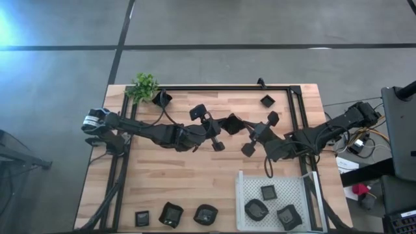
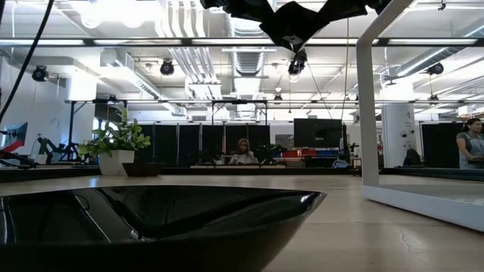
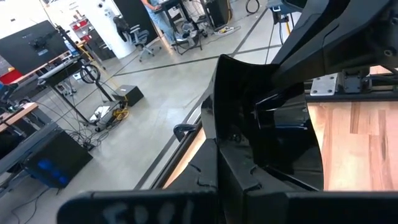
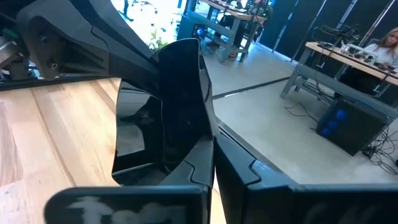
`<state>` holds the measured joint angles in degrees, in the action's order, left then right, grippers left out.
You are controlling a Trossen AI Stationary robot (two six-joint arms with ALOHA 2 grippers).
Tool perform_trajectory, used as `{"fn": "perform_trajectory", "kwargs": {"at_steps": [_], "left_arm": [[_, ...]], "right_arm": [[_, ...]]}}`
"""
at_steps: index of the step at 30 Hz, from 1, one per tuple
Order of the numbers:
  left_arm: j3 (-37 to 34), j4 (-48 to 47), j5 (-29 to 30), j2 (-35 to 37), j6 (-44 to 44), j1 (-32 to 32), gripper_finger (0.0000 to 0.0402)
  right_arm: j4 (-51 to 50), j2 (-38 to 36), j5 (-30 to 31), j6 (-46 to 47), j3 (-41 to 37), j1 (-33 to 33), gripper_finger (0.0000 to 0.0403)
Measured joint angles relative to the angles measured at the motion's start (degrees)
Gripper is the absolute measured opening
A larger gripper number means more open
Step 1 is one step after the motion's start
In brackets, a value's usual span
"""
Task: Pick & Place Mini shaped plates
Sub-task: Stack the distorted square plate on top of the other distorted square plate on the shelf
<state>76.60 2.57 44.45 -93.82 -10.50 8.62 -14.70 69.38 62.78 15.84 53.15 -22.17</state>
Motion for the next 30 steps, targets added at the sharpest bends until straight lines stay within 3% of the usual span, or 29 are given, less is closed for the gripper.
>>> {"fn": "perform_trajectory", "kwargs": {"at_steps": [13,30], "left_arm": [[0.0,0.1,0.0,0.0,0.0,0.0,0.0007],[0.0,0.0,-1.0,0.0,3.5,0.4,0.0115]], "right_arm": [[0.1,0.0,-0.1,0.2,0.0,0.0,0.0008],[0.1,0.0,-0.5,0.2,0.0,0.0,0.0008]]}}
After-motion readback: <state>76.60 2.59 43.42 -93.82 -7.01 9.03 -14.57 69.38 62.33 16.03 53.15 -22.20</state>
